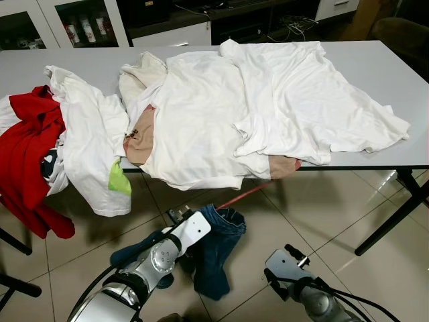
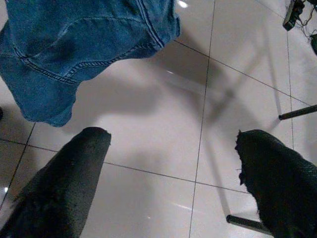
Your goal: Hang hanger
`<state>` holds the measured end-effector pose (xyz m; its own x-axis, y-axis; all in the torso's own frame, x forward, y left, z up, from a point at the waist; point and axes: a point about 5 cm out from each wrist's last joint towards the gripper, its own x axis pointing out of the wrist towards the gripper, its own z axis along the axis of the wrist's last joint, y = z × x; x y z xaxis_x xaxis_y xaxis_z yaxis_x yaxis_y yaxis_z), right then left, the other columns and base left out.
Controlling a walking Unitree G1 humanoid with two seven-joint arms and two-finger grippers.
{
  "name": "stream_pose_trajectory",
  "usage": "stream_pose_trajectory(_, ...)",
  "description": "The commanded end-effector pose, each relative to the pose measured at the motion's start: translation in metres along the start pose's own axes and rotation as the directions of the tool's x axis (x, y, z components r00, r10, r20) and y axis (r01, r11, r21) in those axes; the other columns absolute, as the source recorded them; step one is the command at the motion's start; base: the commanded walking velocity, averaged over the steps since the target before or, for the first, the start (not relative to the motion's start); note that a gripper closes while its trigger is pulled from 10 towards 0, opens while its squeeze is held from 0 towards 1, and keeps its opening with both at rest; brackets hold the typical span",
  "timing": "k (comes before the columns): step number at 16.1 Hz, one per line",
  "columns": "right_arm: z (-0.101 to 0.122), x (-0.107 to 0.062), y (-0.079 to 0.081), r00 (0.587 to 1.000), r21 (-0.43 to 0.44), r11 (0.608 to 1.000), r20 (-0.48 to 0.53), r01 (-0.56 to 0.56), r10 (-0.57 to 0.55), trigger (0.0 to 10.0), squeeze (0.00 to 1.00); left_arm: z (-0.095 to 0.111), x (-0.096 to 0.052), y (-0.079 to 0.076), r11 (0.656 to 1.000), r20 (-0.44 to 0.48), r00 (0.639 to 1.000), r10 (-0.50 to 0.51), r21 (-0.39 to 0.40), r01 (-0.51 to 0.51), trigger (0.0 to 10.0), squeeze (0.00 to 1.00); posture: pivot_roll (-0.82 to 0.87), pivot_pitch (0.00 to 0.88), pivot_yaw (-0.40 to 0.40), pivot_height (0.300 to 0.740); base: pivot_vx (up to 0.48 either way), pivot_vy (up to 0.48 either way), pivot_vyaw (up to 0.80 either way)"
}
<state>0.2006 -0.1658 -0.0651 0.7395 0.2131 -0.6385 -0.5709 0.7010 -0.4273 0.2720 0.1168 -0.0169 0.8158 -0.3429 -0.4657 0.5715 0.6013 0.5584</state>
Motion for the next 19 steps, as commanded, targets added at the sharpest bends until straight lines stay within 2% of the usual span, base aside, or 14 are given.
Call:
stream_pose_trajectory(1,0.005,0.002,-0.001,1.0,-0.007,1.0,0.018,0.0,0.0,10.0,1.0,0.012,0.004,0.009,0.999,0.056,0.998,0.029,0.026,-0.03,10.0,0.0,-0.01,0.0,0.068,0.74,0.0,0.0,0.0)
stream_pose_trajectory(3,0.008,0.004,-0.001,1.0,-0.028,1.0,0.019,0.0,0.0,10.0,1.0,0.014,0.005,0.009,0.998,0.07,0.997,0.021,0.052,-0.024,10.0,0.0,-0.01,0.0,0.069,0.74,0.0,0.0,0.0)
stream_pose_trajectory(4,0.009,0.005,-0.001,1.0,-0.033,0.999,0.02,-0.003,0.004,10.0,0.15,0.014,0.005,0.009,0.998,0.073,0.997,0.02,0.057,-0.024,10.0,0.0,0.01,0.0,0.067,0.74,0.0,0.0,0.0)
stream_pose_trajectory(5,0.01,0.005,0.0,1.0,-0.042,0.999,0.022,-0.009,0.01,10.0,0.0,0.014,0.004,0.011,0.998,0.084,0.996,0.021,0.053,-0.026,10.0,0.0,0.01,0.0,0.061,0.74,0.0,0.0,0.0)
stream_pose_trajectory(10,0.011,0.006,-0.004,1.0,-0.071,0.997,0.021,-0.01,0.011,10.0,0.0,0.022,0.004,0.004,1.0,0.142,0.99,-0.012,0.005,0.011,10.0,0.0,0.02,0.0,0.048,0.74,0.0,0.0,0.0)
stream_pose_trajectory(15,0.01,0.006,-0.006,1.0,-0.071,0.997,0.014,-0.002,0.003,10.0,0.0,0.038,0.008,-0.004,0.999,0.211,0.976,-0.051,-0.003,0.053,10.0,0.0,0.02,0.0,0.046,0.74,0.0,0.0,0.0)
stream_pose_trajectory(19,0.011,0.007,-0.014,0.997,-0.103,0.992,0.007,0.077,-0.076,10.0,0.0,0.041,0.007,-0.008,0.996,0.236,0.968,-0.085,0.003,0.087,10.0,0.0,0.02,0.0,0.057,0.74,0.0,0.0,0.0)
